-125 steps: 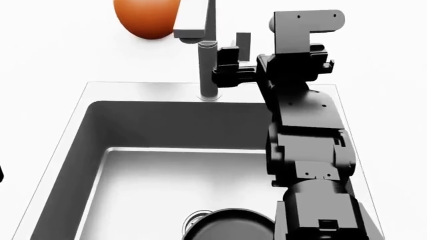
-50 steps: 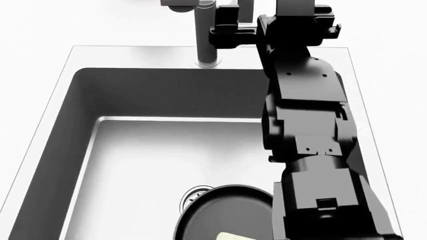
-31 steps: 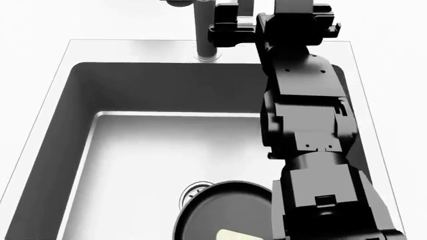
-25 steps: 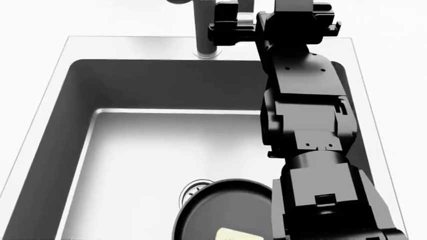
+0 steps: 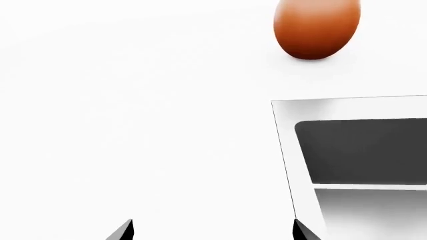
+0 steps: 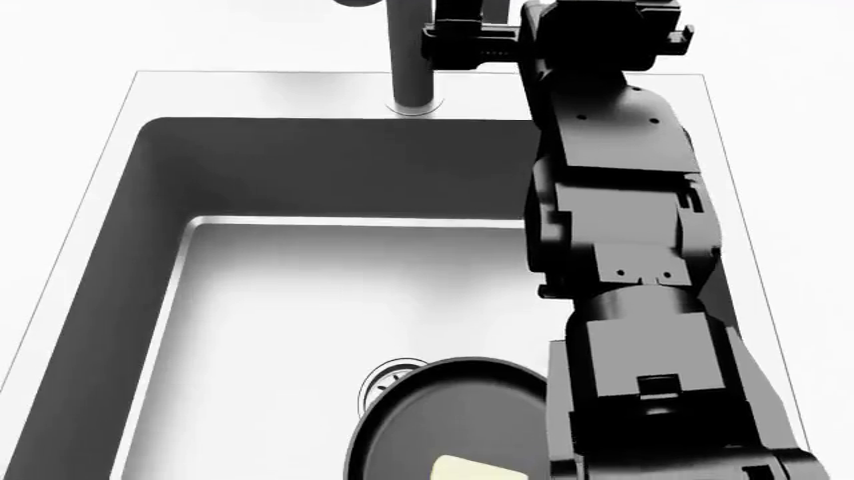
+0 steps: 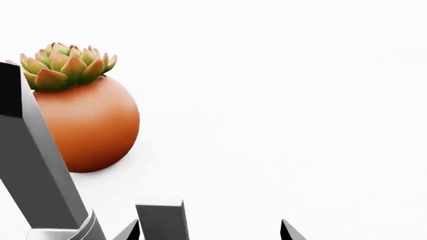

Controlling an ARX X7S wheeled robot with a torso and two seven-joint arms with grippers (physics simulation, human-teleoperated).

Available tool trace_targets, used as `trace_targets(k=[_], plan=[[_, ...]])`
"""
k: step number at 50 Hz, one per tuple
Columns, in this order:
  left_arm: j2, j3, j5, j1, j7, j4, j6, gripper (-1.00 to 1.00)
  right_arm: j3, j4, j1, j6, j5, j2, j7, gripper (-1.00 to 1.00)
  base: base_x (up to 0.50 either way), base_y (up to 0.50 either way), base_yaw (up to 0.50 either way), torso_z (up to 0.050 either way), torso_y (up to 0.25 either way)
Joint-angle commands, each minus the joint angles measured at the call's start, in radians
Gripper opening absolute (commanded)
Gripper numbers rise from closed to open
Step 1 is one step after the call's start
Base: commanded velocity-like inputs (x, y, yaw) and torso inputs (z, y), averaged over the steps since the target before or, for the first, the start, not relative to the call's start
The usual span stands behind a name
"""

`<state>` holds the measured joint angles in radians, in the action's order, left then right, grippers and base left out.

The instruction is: Pick the pan and sponge and place them into the sink. Then turn on the water.

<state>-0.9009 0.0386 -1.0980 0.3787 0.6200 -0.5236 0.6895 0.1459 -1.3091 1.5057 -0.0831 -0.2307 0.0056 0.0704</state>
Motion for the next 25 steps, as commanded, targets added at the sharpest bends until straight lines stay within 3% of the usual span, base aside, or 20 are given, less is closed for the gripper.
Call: trace_targets(k=[1, 25], plan=[[-0.002, -0.004, 0.010, -0.004, -0.012, 0.004, -0.014, 1.00, -0.097, 0.000, 0.018, -0.010, 0.082, -0.002, 0.007, 1.00, 0.00, 0.00, 0.00, 0.000, 0.000], [-0.009, -0.012, 0.012, -0.022, -0.014, 0.001, -0.022, 1.00, -0.233, 0.000, -0.004, -0.003, 0.191, 0.008, -0.012, 1.00, 0.00, 0.00, 0.00, 0.000, 0.000]])
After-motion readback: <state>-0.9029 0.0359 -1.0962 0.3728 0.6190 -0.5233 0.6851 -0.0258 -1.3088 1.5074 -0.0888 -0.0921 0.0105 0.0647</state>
